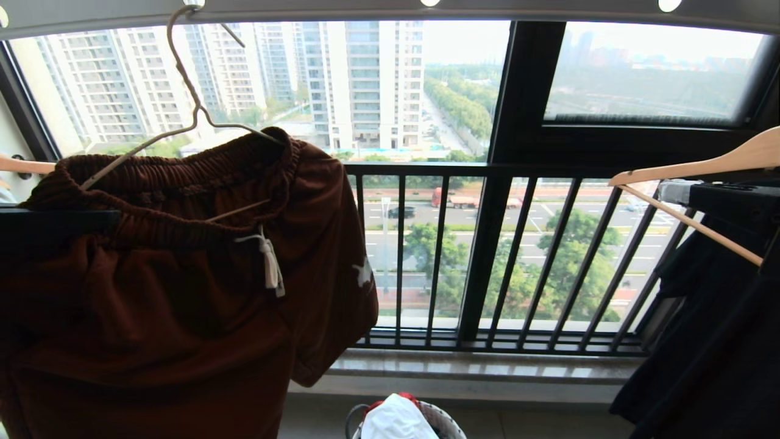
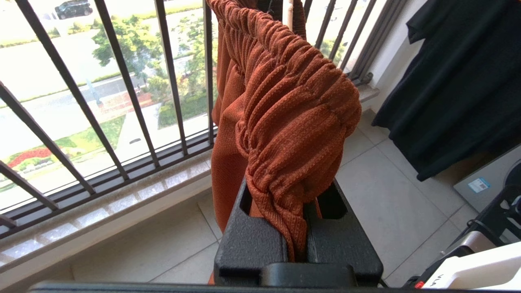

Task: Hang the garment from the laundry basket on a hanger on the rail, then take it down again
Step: Hang the clothes rack on the clothesline

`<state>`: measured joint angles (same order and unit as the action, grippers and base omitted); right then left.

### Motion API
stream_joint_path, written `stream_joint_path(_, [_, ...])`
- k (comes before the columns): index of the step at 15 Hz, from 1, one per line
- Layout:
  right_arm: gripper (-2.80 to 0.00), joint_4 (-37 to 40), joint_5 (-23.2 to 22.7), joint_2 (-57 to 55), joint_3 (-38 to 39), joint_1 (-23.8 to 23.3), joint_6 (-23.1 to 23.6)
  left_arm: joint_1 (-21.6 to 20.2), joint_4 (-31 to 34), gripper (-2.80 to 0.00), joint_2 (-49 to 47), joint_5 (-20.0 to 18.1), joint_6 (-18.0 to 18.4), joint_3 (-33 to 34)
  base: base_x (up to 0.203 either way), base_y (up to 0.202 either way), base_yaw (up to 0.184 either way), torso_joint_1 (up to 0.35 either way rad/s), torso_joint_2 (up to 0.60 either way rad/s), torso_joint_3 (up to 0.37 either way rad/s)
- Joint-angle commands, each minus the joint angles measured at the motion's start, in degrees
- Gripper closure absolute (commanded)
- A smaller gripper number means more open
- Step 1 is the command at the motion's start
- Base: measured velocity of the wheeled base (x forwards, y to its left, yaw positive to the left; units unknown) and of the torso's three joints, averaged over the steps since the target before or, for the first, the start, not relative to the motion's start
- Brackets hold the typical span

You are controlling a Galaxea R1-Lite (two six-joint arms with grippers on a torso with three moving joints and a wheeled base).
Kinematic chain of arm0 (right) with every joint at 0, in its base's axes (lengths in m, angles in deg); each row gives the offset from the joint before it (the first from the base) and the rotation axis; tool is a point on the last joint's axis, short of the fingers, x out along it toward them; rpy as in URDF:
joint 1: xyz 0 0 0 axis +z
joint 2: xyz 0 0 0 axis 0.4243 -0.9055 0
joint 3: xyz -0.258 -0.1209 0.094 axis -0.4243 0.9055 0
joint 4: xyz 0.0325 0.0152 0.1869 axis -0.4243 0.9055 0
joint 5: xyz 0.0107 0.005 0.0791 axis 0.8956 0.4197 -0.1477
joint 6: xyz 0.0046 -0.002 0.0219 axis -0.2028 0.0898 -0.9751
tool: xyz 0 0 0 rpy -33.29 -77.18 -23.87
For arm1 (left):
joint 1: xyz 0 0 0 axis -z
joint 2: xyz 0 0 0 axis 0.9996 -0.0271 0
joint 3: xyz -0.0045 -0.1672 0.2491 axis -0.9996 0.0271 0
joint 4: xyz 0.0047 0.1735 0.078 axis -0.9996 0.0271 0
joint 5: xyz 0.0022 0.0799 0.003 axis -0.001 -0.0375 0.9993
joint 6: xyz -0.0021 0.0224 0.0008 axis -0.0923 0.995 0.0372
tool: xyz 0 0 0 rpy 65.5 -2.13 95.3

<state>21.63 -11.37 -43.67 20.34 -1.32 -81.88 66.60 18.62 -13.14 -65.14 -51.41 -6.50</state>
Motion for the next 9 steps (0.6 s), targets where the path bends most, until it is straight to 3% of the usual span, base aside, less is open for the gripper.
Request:
stream_joint_path(1, [0.0, -0.11, -0.03, -0.39, -0.01, 0.03, -0.02, 0.93, 0.02, 0.0, -0.52, 0.29, 0.07, 0.44, 0.0, 0.0, 0.0, 0.0, 0.0, 0.0])
stream_joint_path(6, [0.0, -0.11, -0.03, -0.39, -0.01, 0.03, -0.02, 0.93, -1.39, 0.0, -0.43, 0.38, 0.07, 0.87, 0.0, 0.0, 0.0, 0.0, 0.0, 0.0])
stream_joint_path(7, [0.0, -0.11, -0.03, -0.39, -0.01, 0.03, -0.02, 0.93, -1.39, -2.8, -0.31, 0.38, 0.07, 0.87, 0.0, 0.0, 0.0, 0.0, 0.0, 0.0])
stream_joint_path(9, [0.0, 0.24, -0.21, -0.3, 0.07, 0.03, 0.15, 0.93, -1.13, -2.8, 1.11, 0.43, -0.56, 0.87, 0.0, 0.0, 0.0, 0.0, 0.0, 0.0])
